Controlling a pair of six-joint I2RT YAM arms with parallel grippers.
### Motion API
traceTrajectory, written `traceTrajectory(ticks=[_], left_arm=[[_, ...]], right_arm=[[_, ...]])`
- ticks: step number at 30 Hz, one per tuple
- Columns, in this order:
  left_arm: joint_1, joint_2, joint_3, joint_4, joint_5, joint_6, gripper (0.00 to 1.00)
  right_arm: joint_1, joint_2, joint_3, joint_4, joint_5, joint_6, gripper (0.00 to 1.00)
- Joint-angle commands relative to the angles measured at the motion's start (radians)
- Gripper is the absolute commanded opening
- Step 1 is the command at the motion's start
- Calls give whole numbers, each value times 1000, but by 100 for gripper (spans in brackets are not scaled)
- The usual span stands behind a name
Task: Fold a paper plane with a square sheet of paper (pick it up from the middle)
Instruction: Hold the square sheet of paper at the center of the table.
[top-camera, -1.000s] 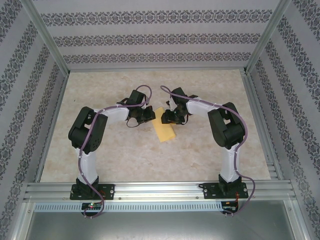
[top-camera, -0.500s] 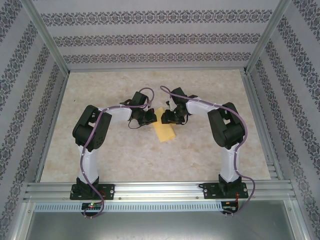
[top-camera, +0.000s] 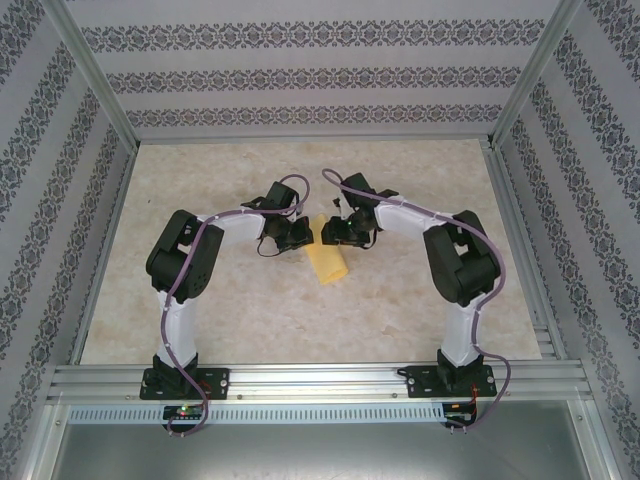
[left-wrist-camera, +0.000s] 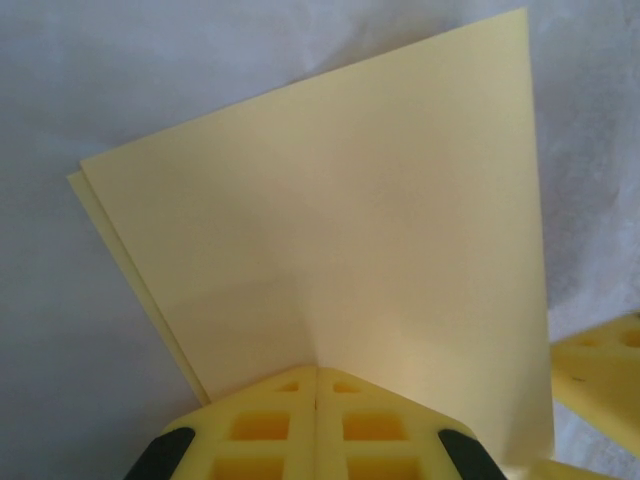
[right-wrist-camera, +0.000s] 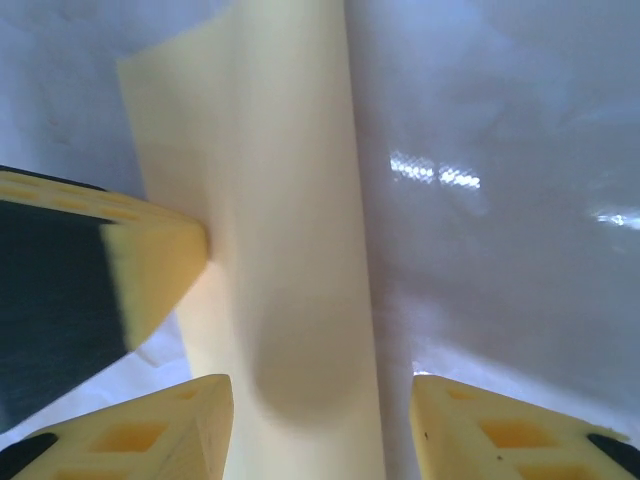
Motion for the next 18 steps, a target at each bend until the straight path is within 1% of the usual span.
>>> traceTrajectory(ticks=[1, 2, 4, 7, 9, 11, 15, 18], left_arm=[[-8, 51, -6, -97, -55, 23, 0], [-9, 52, -6, -97, -55, 23, 0], [-8, 56, -6, -98, -56, 21, 0], [-8, 57, -8, -97, -59, 19, 0], [-8, 57, -11, -98, -64, 19, 0], [-8, 57, -12, -100, -66, 17, 0], [-8, 58, -13, -105, -70, 13, 0], [-8, 58, -13, -108, -70, 13, 0]], right_arm=[[-6, -90, 2, 13, 53, 20, 50], [-5, -90, 1, 13, 36, 11, 49], [-1, -71, 10, 16, -22, -2, 42], [10, -23, 35, 18, -101, -5, 26], [16, 5, 53, 22, -131, -4, 17], [16, 34, 71, 28, -152, -2, 10], [12, 89, 116, 18, -165, -4, 5], [12, 125, 148, 15, -178, -5, 5]])
